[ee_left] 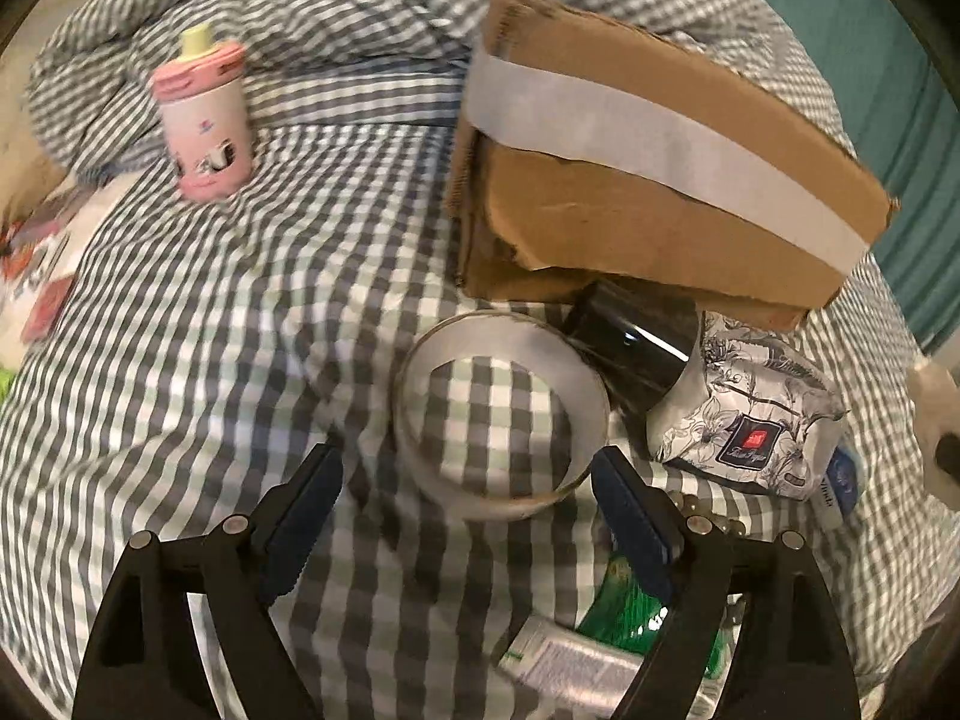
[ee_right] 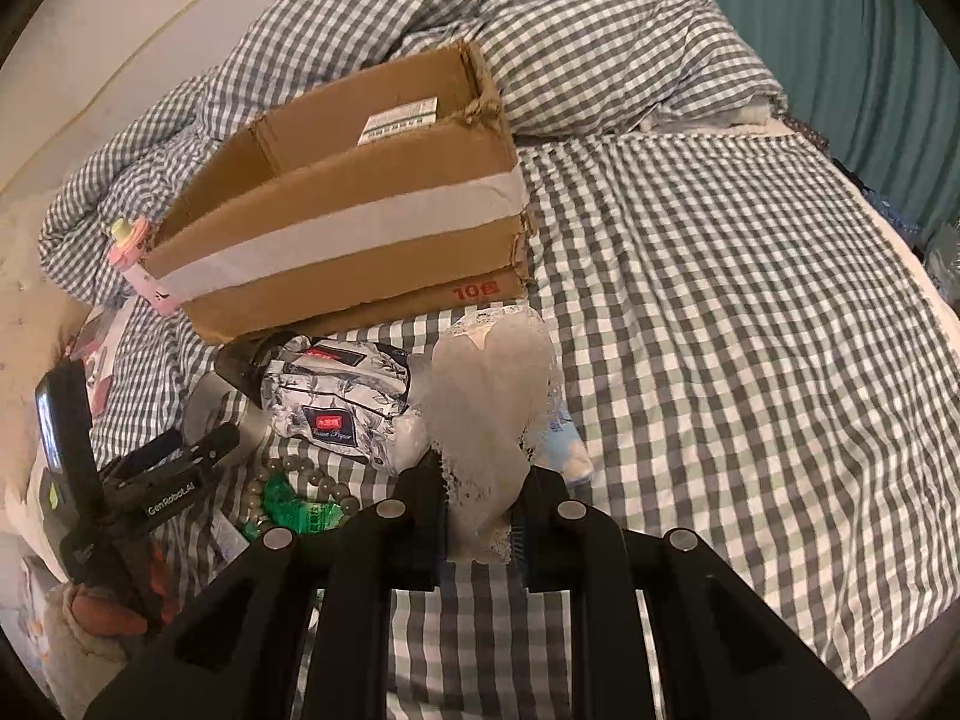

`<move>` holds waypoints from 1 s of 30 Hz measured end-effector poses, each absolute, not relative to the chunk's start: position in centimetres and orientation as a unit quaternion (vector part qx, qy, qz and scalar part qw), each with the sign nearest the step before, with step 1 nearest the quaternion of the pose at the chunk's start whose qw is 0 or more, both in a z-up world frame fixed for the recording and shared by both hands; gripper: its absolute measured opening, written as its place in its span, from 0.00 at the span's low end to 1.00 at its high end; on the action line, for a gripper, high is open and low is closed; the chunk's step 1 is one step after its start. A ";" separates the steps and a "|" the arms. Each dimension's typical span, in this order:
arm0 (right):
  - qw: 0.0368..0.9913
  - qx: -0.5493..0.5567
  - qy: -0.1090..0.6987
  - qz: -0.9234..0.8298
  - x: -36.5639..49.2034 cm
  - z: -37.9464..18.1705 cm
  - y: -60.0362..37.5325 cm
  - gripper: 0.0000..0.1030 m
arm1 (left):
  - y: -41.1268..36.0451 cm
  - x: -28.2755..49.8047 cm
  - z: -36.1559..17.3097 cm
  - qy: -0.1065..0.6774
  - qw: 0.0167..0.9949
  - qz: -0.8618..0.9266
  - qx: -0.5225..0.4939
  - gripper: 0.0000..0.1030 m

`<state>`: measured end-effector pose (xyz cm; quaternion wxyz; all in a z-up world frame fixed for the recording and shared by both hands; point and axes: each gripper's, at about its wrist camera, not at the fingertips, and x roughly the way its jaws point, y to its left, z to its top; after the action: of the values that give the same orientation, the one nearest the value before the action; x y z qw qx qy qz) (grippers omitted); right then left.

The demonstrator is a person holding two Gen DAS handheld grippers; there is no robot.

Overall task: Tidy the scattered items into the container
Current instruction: 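Carry the tissue bundle and tape roll into the cardboard box, open both grippers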

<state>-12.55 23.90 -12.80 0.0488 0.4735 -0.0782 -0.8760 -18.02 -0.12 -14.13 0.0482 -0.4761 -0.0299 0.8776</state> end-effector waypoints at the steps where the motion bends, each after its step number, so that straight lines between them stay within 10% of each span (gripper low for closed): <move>1: 0.050 0.476 -0.079 -0.874 -12.8 -13.1 23.9 0.15 | 0.1 -18.4 -14.3 -0.028 0.052 0.876 -0.478 0.85; 19: 0.054 0.495 -0.079 -0.864 -14.8 -14.9 23.4 0.15 | 0.0 -21.4 -16.6 -0.021 0.044 0.873 -0.486 0.81; 30: 0.080 0.441 -0.065 -0.891 -12.0 -8.7 21.5 0.15 | -1.4 -16.5 -8.3 -0.035 0.043 0.907 -0.418 0.80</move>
<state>-12.00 21.49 -8.70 0.0804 0.4411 -0.0655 -0.8914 -16.53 -1.42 -8.28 0.0434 -0.4183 -0.0346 0.9066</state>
